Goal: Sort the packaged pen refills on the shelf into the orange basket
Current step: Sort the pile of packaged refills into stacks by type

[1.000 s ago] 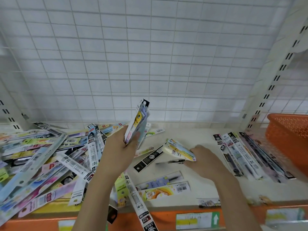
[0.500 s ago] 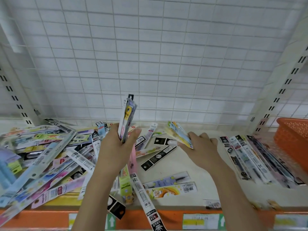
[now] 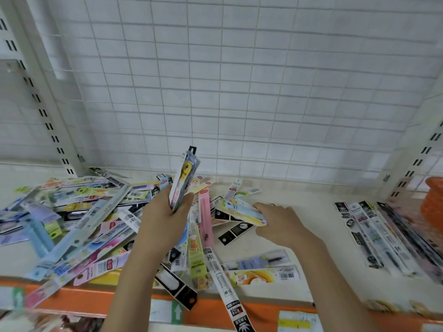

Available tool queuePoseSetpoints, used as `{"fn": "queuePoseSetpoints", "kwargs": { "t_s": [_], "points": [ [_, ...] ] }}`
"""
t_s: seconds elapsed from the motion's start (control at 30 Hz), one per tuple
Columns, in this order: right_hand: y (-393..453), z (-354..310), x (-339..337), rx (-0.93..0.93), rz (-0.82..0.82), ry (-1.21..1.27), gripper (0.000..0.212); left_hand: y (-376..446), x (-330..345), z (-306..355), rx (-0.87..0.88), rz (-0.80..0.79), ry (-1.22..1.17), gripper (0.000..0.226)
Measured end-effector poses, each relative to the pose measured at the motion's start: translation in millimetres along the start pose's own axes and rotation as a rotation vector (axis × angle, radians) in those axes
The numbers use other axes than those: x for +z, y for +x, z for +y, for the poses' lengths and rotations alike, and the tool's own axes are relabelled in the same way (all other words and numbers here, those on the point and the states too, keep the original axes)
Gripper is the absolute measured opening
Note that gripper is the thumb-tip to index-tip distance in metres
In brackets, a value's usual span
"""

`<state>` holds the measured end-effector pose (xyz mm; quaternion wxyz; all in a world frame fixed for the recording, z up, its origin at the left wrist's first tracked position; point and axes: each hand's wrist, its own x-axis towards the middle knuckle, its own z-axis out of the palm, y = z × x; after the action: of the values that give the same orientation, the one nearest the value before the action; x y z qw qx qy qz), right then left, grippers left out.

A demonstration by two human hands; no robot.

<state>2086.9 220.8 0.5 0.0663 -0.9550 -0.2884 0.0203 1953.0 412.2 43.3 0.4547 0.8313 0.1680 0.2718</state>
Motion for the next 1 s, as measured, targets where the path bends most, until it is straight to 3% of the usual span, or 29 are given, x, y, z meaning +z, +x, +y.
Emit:
{"fn": "queuePoseSetpoints", "kwargs": {
  "t_s": [0.2,0.4,0.5,0.63,0.7,0.8,1.0],
  "points": [
    [8,-4,0,-0.015,-0.03,-0.026,0.014,-2,1,-3,0.026,-0.048,0.021,0.025],
    [8,-3,-5,-0.012,-0.069,-0.035,0.022,-1,9,-3,0.057,-0.089,0.018,0.027],
    [6,3,-5,-0.038,-0.089,-0.061,0.024,1,13,2,0.043,-0.072,-0.021,0.009],
    [1,13,-6,-0.071,-0.055,-0.068,0.012,2,17,9,0.088,-0.043,-0.022,0.011],
    [-2,20,-9,-0.062,-0.027,-0.032,0.022,4,22,14,0.104,-0.023,-0.014,0.011],
    [-7,33,-12,-0.054,-0.009,0.029,0.017,4,37,24,0.077,-0.035,-0.034,0.013],
    [-17,64,-16,-0.023,0.048,0.065,0.04,-4,73,48,0.085,-0.003,-0.028,0.016]
  ]
}}
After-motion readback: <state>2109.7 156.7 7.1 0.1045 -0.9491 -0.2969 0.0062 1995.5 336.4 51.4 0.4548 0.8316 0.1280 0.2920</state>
